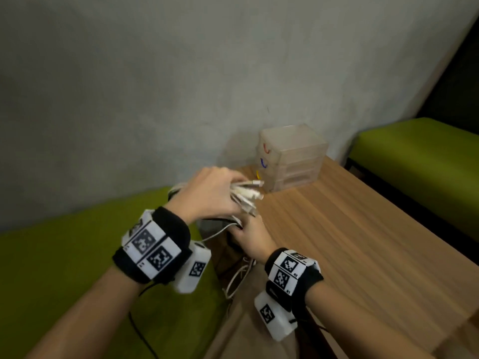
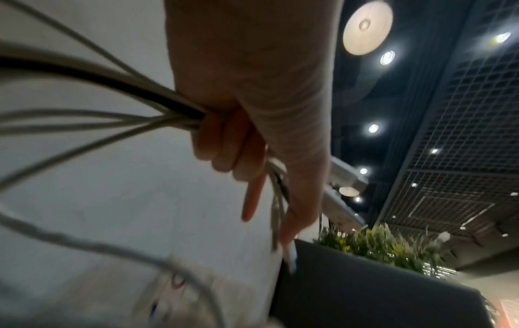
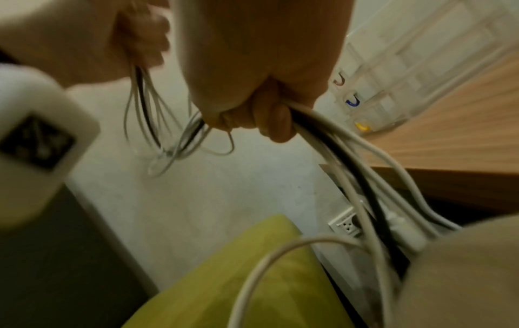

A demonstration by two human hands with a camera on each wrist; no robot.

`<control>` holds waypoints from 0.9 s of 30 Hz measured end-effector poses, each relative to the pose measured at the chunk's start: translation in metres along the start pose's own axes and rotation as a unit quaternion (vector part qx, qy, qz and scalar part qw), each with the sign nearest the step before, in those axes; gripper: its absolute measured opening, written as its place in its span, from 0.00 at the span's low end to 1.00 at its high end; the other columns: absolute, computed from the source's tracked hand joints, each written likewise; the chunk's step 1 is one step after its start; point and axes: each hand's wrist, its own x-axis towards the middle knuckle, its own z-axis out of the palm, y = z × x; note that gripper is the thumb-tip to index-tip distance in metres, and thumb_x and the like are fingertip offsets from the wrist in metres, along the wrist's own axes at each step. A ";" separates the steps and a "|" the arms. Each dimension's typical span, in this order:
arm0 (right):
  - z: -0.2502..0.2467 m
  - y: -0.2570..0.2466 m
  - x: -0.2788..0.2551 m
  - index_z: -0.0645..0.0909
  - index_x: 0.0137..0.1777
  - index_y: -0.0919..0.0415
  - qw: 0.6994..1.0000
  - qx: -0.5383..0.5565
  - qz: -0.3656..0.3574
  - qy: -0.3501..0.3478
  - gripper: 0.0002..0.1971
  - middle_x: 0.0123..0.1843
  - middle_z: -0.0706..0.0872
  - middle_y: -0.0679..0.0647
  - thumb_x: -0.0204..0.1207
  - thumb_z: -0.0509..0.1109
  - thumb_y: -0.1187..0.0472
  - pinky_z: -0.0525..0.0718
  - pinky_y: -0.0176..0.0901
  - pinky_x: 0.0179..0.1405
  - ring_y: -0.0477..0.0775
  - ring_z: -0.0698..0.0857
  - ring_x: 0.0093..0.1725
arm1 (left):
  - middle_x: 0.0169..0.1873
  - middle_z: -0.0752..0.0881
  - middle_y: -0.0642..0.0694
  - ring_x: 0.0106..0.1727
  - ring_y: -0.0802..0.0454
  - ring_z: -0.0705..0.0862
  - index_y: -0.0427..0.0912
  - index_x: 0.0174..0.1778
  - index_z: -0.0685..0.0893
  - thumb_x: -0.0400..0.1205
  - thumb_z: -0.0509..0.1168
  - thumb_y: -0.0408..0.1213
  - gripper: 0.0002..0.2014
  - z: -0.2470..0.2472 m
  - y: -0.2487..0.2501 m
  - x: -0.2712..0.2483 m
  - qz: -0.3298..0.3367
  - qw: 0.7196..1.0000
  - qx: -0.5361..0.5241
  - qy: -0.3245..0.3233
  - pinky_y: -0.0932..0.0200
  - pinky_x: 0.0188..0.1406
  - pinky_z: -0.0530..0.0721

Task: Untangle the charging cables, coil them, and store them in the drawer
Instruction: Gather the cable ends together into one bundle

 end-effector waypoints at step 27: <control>-0.033 0.045 -0.006 0.79 0.39 0.61 0.990 -0.065 0.065 -0.105 0.10 0.36 0.85 0.54 0.80 0.65 0.57 0.83 0.51 0.45 0.48 0.84 0.36 | 0.14 0.68 0.48 0.15 0.71 0.67 0.44 0.19 0.64 0.73 0.64 0.30 0.20 -0.097 -0.039 0.018 -0.188 0.850 -0.181 0.457 0.62 0.19 0.61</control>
